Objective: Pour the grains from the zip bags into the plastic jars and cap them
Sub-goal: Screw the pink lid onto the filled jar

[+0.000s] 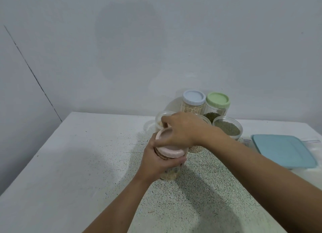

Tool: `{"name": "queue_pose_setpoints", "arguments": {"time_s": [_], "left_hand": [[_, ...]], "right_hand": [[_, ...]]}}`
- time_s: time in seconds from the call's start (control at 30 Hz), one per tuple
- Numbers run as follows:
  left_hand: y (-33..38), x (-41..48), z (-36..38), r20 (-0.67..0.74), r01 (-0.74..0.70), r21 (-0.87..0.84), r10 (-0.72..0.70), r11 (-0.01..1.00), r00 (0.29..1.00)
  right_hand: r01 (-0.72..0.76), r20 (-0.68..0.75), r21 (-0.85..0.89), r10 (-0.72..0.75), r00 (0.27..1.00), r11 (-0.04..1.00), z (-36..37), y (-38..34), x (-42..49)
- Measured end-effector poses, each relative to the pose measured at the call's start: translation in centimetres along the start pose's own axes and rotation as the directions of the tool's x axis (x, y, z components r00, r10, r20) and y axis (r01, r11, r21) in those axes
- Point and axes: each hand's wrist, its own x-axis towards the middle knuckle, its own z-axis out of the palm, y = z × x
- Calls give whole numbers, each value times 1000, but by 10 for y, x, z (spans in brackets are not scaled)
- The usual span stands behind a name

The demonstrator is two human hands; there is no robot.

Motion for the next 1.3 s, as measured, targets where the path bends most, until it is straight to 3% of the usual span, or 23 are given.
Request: {"name": "queue_pose_setpoints", "arguments": {"time_s": [0.13, 0.27, 0.33, 0.4, 0.47, 0.53, 0.6, 0.63, 0.7, 0.77, 0.87, 0.93, 1.07, 1.17, 1.3], "left_hand": [[1, -1, -1, 11, 1, 14, -1, 1000, 1000], [3, -1, -1, -8, -9, 3, 9, 1000, 1000], [4, -1, -1, -7, -11, 5, 11, 1000, 1000], [3, -1, -1, -5, -9, -1, 9, 1000, 1000], [4, 0, -1, -13, 6, -12, -6, 1000, 1000], [7, -2, -1, -13, -6, 2, 6, 1000, 1000], [7, -2, -1, -6, -23, 17, 23, 1000, 1000], [7, -2, -1, -4, -24, 18, 24, 1000, 1000], [9, -2, -1, -3, -22, 17, 22, 1000, 1000], [10, -2, -1, 13, -19, 26, 18, 999, 1000], [10, -2, -4, 30, -3, 35, 2, 999, 1000], [8, 0, -7, 58, 13, 40, -15, 999, 998], [11, 0, -7, 73, 3, 67, -7, 998, 997], [12, -2, -5, 67, -37, 86, 31, 996, 997], [13, 0, -2, 50, -31, 112, 26, 993, 998]], "right_hand": [[-106, -42, -154, 101, 994, 982, 10, -2, -2], [-174, -146, -141, 153, 977, 975, 2, 4, -5], [-30, -50, 10, 30, 998, 1000, -2, 14, -8], [136, 141, 252, -176, 974, 958, -9, 18, -14], [189, 176, 330, -257, 950, 925, -9, 21, -16], [112, 106, 202, -135, 985, 973, -2, 16, -18], [13, -14, -106, -14, 1000, 994, 4, 11, -17], [-16, -52, -169, 7, 999, 986, 8, 11, -17], [-53, -159, -98, 37, 987, 994, 12, 21, -18], [0, -209, 65, 13, 978, 998, 7, 30, -22], [190, 50, 338, -219, 974, 922, -4, 28, -24], [283, 104, 296, -325, 940, 912, 0, 25, -24], [250, -109, 132, -237, 965, 959, 30, 22, -25], [209, -275, 25, -194, 942, 978, 47, 11, -23], [136, -342, 10, -124, 931, 991, 53, 4, -23]]}}
